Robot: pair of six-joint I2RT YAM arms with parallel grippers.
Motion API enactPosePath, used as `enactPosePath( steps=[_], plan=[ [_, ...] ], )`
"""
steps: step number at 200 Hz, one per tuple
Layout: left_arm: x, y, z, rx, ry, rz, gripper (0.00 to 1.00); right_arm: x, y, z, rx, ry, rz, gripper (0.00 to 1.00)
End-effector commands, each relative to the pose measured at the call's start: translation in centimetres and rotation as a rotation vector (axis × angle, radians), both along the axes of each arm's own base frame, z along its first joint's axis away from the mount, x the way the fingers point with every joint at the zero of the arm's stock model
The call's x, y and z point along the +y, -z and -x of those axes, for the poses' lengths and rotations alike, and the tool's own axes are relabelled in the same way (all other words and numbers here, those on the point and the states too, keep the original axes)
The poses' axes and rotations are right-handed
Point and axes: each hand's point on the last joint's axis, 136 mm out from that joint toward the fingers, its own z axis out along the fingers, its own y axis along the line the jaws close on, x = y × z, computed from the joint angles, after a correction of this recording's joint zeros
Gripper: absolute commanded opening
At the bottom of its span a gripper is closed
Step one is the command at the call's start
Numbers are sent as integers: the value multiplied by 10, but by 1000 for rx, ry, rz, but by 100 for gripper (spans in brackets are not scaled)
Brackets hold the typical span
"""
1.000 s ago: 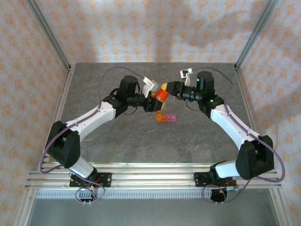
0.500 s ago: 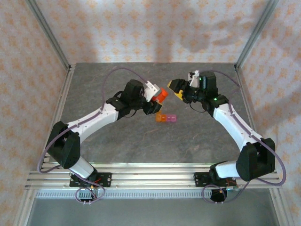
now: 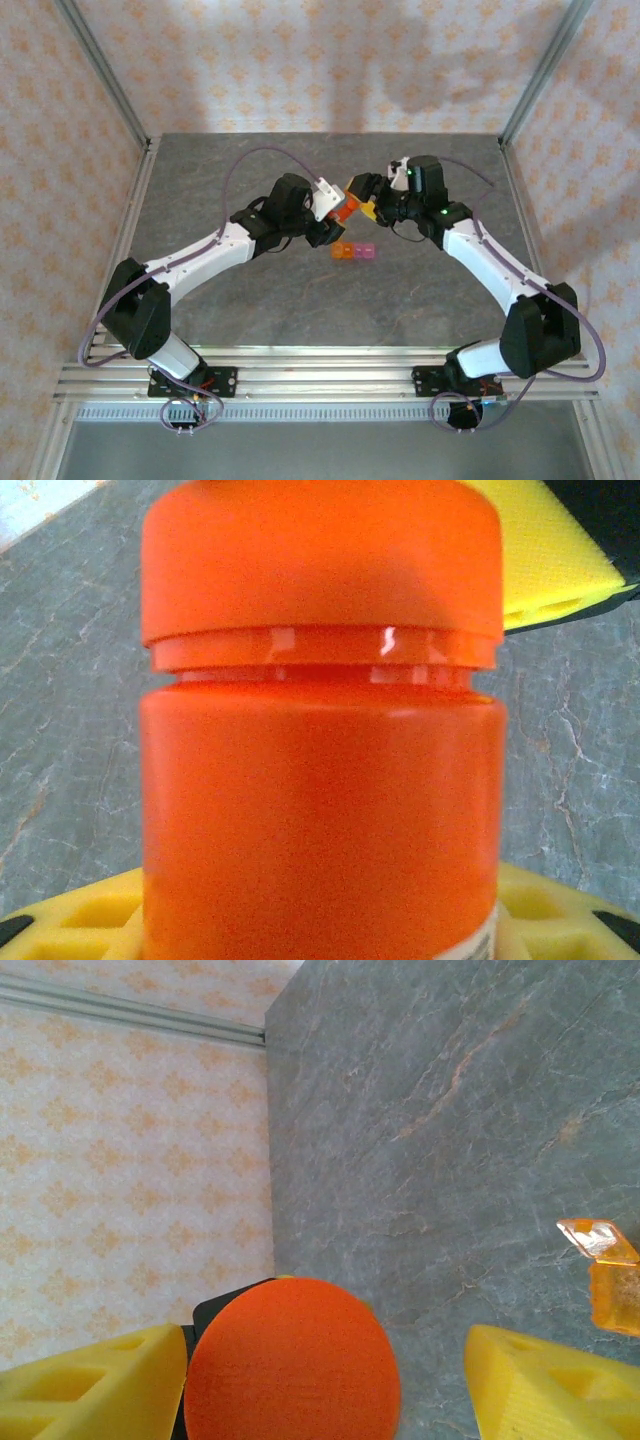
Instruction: Sort the pills into containers
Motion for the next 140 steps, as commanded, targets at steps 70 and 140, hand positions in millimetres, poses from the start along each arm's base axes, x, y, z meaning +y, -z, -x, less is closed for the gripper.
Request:
enactPosePath(
  steps=[70,140],
  plan=[
    [-7,-28,-3,-69,7,34,0,13,0,-5,-19,-6,-15,45],
    [-16,-51,19,47,132,195,0,-12,-2,-17,-164,-20,63,30]
  ],
)
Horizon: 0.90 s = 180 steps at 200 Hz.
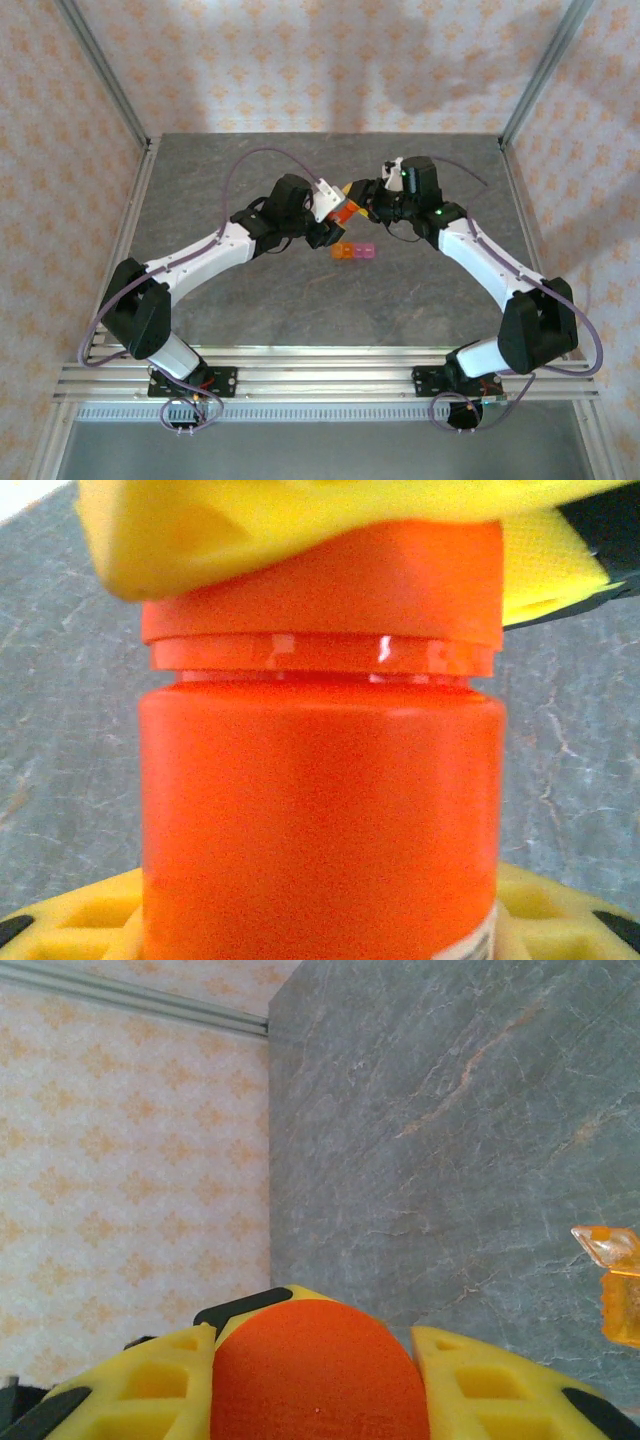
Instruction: Sort the pills into containers
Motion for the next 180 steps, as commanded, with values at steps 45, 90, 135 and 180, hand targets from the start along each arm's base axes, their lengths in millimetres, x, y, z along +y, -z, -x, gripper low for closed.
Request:
enactPosePath(
  steps=[45,90,135,180],
  plan=[
    [-17,-77,26,164,211,401,0,-26,-21,-13,-293,-99,9,30],
    [-16,-70,20,175,185,384,0,-24,-26,-9,-298,-118,-10,35],
    [-2,-48,1,79,71,213,0,-38,-26,-17,-176,18,26,76],
    [3,-34,-4,6,39,87,0,-41,-24,-22,-87,95,-27,78]
  ],
)
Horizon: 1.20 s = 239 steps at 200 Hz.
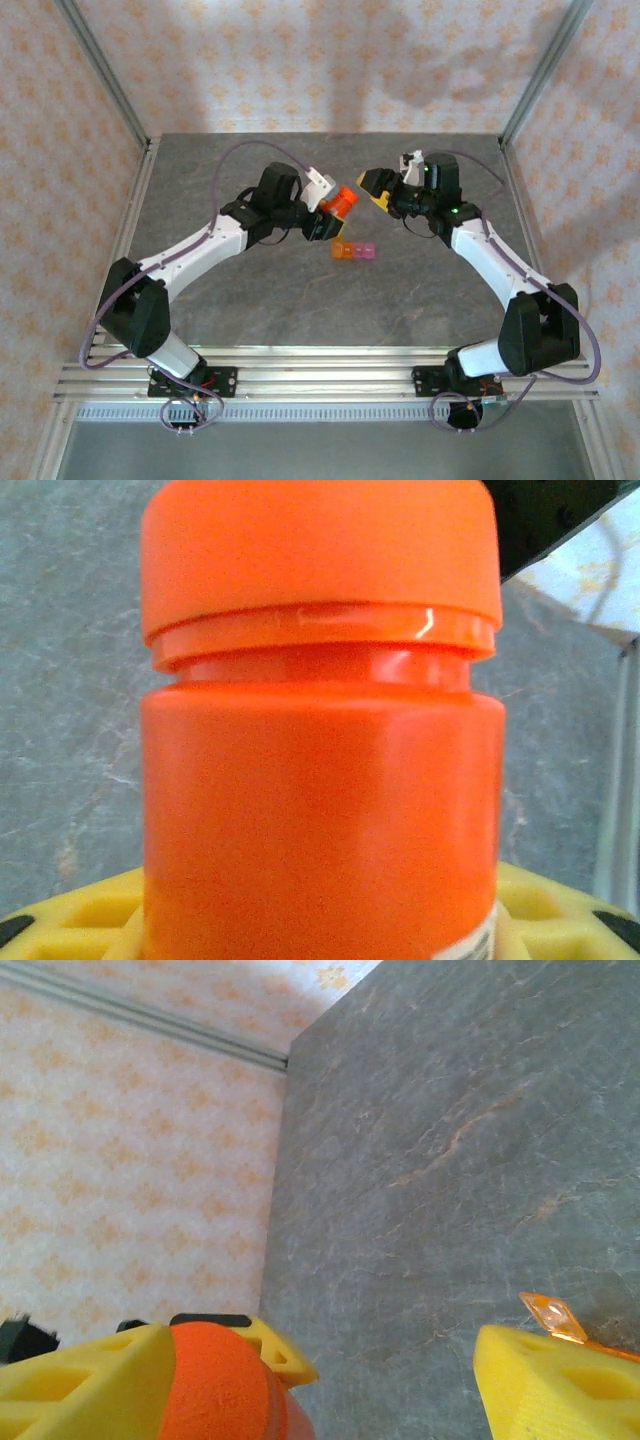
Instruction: Sort the pills into containers
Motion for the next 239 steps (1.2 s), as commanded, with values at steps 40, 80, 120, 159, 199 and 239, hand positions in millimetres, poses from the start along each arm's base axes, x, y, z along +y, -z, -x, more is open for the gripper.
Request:
enactPosePath(
  steps=[40,80,120,159,199,239],
  plan=[
    [1,-3,-6,-108,-8,-108,0,-4,-20,-4,20,95,-58,77],
    [-5,1,-4,-109,11,-130,0,8,-24,1,13,70,-55,77],
    [-10,2,-3,-103,23,-132,0,21,-23,5,10,41,-50,76],
    [-12,2,-3,-102,27,-129,0,30,-20,9,16,17,-48,72],
    [-14,0,-5,-106,21,-117,0,37,-16,14,30,-2,-53,58],
    [-16,-4,-6,-109,11,-94,0,36,-9,15,38,0,-38,38]
  ],
)
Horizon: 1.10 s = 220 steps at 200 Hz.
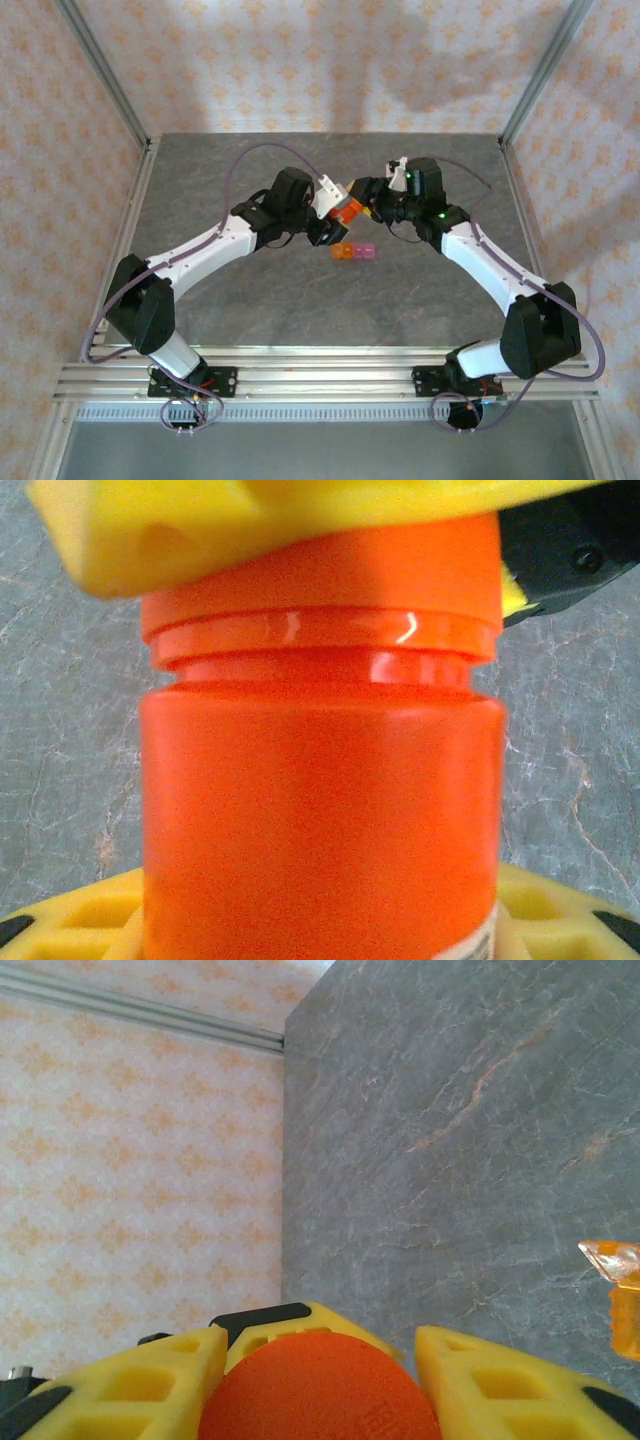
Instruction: Sort the pills into containers
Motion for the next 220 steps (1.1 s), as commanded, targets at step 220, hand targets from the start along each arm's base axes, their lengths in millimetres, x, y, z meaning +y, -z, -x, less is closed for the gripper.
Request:
enactPosePath(
  steps=[220],
  plan=[
    [-8,-59,20,137,107,386,0,-30,-73,-8,-440,-128,21,27]
  ],
)
